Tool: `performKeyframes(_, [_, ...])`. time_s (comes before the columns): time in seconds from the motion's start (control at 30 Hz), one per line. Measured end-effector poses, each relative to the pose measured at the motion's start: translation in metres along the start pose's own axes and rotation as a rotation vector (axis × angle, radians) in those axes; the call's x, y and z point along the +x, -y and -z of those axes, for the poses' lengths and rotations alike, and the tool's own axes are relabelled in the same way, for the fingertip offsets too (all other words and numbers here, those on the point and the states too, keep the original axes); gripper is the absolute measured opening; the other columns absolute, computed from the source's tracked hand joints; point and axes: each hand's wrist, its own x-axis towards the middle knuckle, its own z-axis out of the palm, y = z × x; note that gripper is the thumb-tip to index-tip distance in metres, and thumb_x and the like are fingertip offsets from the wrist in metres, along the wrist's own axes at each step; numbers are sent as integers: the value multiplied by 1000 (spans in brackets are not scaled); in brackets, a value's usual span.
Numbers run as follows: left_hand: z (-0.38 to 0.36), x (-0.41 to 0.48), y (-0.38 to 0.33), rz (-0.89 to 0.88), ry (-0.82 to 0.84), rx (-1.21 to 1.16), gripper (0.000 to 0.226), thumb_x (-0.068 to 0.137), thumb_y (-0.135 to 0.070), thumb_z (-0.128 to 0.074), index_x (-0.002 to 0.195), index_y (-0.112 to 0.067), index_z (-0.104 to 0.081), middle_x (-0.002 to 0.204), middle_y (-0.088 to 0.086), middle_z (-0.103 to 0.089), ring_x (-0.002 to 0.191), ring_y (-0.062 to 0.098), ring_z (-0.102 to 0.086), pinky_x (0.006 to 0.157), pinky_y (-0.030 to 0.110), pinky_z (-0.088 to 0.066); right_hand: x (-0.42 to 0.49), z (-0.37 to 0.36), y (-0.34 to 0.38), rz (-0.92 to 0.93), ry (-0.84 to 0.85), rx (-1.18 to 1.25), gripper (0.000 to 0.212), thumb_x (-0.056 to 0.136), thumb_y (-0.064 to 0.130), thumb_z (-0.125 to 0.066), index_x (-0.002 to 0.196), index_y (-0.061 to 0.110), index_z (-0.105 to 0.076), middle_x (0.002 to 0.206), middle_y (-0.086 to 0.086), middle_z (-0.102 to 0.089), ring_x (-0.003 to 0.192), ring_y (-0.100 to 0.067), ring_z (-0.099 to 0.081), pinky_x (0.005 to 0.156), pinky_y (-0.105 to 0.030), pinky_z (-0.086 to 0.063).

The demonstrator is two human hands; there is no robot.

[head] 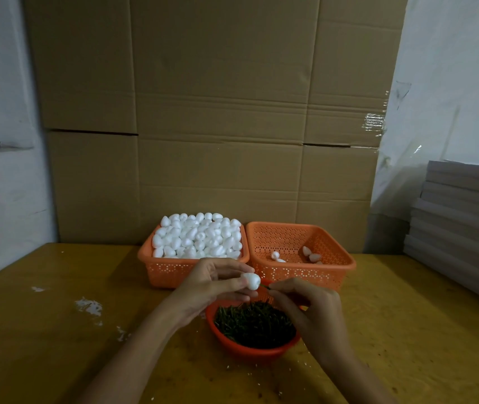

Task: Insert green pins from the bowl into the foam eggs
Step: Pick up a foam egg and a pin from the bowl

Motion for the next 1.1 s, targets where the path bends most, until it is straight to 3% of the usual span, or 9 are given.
performKeyframes(0.3, [-1, 0, 1, 7, -2, 52, 29, 87, -15, -86, 114, -11, -78, 114, 23, -77, 105, 39, -76, 83, 34, -65, 0, -3, 0, 68, 36, -71, 25, 91, 16, -79, 105, 36, -76, 98, 30, -73, 87, 6, -72, 74, -21, -59])
performKeyframes(0.5, [-1, 3, 1, -54, -83, 47, 29, 83, -15, -86, 111, -11, -80, 111, 22, -78, 101, 39, -77, 81, 32, -64, 16, -10, 6, 106, 61, -122, 13, 94, 23, -76, 101, 28, -66, 93, 26, -72, 85, 9, -70, 70, -19, -57])
performKeyframes(0.77, [4, 3, 5, -81, -170, 50, 28, 85, -16, -84, 112, -12, -80, 111, 20, -78, 102, 38, -77, 84, 33, -64, 46, -15, 11, 101, 227, -238, 20, 94, 20, -75, 103, 20, -57, 84, 10, -75, 72, -7, -69, 65, -38, -55])
performKeyframes(0.93, [3, 3, 5, -98, -211, 58, 29, 89, -5, -79, 118, -3, -74, 110, 20, -79, 100, 39, -77, 82, 33, -65, 41, -29, 3, 21, 135, -168, 19, 92, 17, -78, 101, 19, -62, 86, 13, -77, 77, 0, -71, 67, -35, -57])
performKeyframes(1.1, [-2, 4, 4, -109, -257, 41, 37, 90, -1, -78, 124, -4, -64, 107, 20, -79, 99, 38, -78, 79, 33, -65, 33, -37, -1, 4, 30, -210, 8, 92, 27, -78, 95, 25, -71, 83, 18, -75, 74, 1, -70, 67, -31, -57])
